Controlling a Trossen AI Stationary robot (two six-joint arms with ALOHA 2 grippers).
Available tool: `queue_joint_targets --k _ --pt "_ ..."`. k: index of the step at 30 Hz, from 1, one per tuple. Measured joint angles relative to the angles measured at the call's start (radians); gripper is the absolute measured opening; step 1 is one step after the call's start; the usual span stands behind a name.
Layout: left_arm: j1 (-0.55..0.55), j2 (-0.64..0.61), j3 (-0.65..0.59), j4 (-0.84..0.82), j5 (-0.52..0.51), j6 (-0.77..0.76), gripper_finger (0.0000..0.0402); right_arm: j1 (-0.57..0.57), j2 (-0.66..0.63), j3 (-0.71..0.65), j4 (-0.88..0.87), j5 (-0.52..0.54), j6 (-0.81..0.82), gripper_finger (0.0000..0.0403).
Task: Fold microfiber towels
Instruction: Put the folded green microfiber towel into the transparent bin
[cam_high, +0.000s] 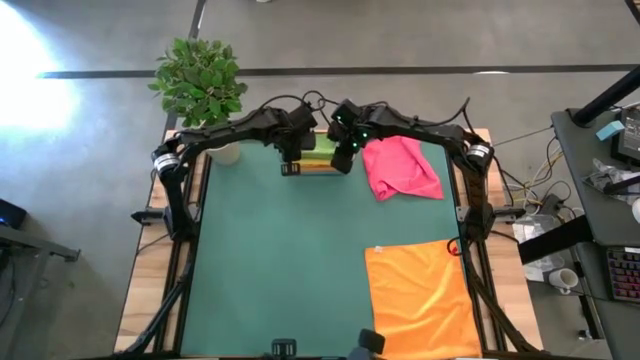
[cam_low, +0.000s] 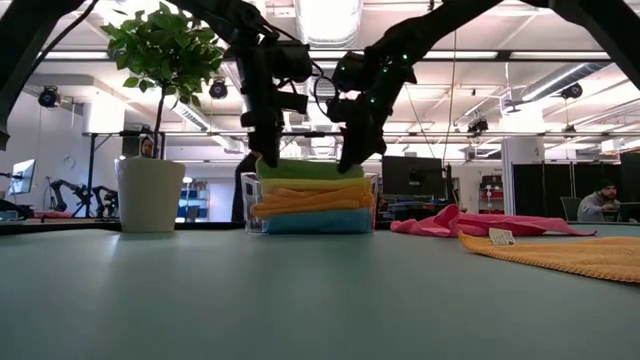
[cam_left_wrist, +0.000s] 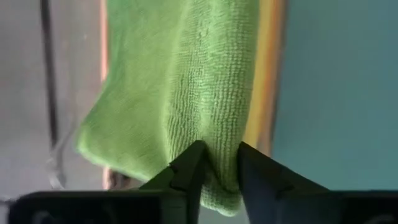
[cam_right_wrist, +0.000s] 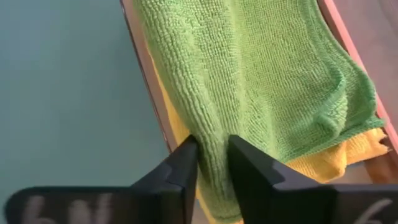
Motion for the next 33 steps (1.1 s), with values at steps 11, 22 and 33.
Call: queue_joint_targets --k 11,22,33 --pt "-0.002 -0.064 0.037 -0.006 -0.143 -0.006 0.0139 -0.002 -0.065 0.114 -0.035 0.0 -0.006 0.015" --pt "-0.004 -0.149 0.035 -0.026 -0.107 -0.04 0.014 0.001 0.008 0.101 0.119 -0.037 0.089 0.0133" --pt "-0.003 -0.342 -0.045 -0.018 -0.107 -0.157 0.014 0.004 0.127 0.1 0.068 -0.06 0.139 0.0094"
